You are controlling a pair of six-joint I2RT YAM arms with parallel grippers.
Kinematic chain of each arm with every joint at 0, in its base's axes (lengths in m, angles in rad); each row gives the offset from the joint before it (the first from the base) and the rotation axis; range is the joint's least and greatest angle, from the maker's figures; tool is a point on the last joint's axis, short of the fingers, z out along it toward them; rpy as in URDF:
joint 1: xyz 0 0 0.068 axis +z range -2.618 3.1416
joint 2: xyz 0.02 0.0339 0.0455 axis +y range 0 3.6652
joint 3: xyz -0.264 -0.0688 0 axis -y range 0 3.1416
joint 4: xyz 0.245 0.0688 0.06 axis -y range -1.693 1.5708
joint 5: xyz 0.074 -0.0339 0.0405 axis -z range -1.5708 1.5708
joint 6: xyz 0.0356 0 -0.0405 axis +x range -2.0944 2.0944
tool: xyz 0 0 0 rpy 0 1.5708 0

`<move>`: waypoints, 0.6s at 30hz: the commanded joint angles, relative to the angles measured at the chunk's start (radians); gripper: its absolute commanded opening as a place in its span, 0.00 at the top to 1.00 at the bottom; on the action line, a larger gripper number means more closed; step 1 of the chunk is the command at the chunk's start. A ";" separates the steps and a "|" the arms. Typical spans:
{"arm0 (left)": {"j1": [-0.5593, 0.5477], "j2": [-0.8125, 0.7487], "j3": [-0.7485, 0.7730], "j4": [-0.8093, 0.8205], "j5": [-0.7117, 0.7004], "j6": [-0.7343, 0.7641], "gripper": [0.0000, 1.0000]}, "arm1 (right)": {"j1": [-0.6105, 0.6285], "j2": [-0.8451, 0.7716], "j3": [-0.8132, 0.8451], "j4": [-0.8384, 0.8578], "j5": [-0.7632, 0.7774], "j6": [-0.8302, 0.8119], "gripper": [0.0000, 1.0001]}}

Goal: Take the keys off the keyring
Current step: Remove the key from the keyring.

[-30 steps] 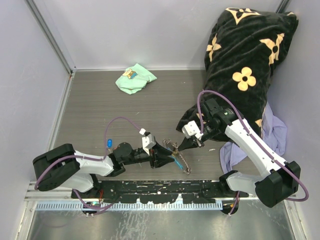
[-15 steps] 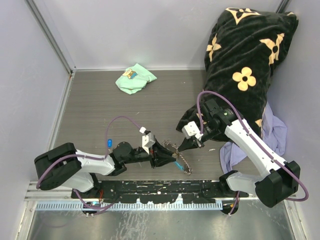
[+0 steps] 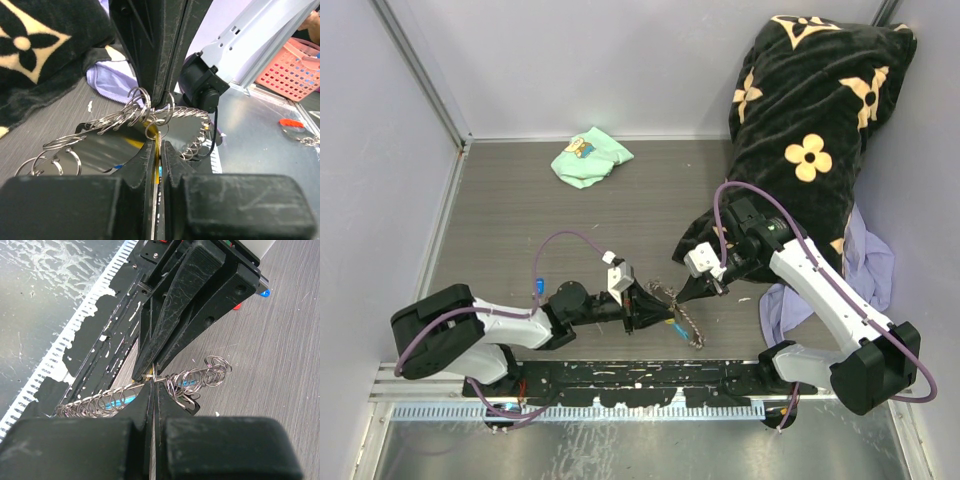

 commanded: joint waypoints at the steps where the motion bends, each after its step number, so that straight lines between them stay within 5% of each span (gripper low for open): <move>1: 0.006 -0.061 0.039 -0.053 -0.029 0.023 0.99 | -0.001 -0.023 0.007 -0.002 -0.059 -0.021 0.99; 18: 0.008 -0.315 0.120 -0.518 0.005 0.163 1.00 | -0.001 -0.019 0.002 0.018 -0.038 0.003 0.99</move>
